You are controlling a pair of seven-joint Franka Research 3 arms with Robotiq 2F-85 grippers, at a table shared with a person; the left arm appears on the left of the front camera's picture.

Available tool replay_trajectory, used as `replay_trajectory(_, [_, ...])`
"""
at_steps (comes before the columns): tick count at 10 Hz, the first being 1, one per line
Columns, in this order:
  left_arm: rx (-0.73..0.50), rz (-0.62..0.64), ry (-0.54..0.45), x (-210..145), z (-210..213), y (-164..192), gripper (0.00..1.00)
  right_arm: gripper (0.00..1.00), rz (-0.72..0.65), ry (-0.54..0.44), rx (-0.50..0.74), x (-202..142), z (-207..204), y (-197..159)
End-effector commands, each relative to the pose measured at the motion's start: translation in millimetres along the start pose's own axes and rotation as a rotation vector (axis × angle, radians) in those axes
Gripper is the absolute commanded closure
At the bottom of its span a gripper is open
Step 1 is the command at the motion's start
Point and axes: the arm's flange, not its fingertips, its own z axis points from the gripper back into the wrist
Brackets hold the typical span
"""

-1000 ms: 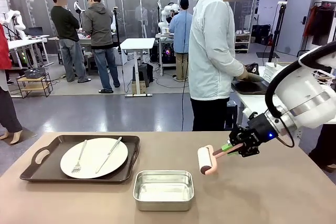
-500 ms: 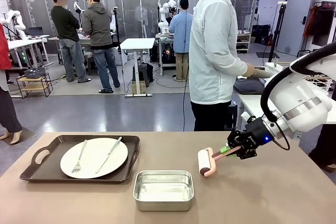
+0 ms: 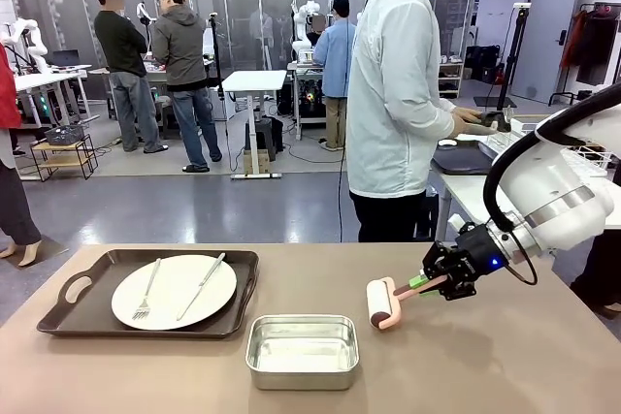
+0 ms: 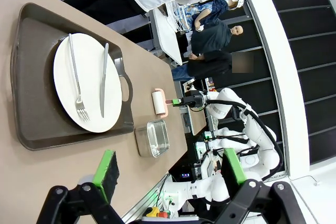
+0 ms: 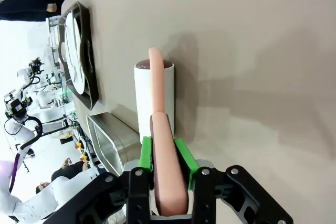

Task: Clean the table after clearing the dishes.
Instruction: When the left (or right) Handle tray is removed, use the left hand (or right hand) to clean the left (or right) side of the table with the Lint Roller.

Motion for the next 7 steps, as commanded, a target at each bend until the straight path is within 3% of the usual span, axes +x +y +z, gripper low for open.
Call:
replay_trajectory(1, [-0.002, -0.003, -0.002, -1.0, 3.4, -0.9, 0.00, 0.78, -0.001, -0.029, -0.041, 3.4, 9.3, -15.6])
replay_trajectory(3, [-0.002, -0.003, -0.002, -1.0, 3.4, -0.9, 0.00, 0.78, 0.007, -0.054, -0.094, 1.9, 36.8, -27.9])
replay_trajectory(7, [-0.002, -0.003, -0.002, -1.0, 3.4, -0.9, 0.00, 0.78, -0.025, -0.109, -0.365, -17.1, 83.1, -34.9])
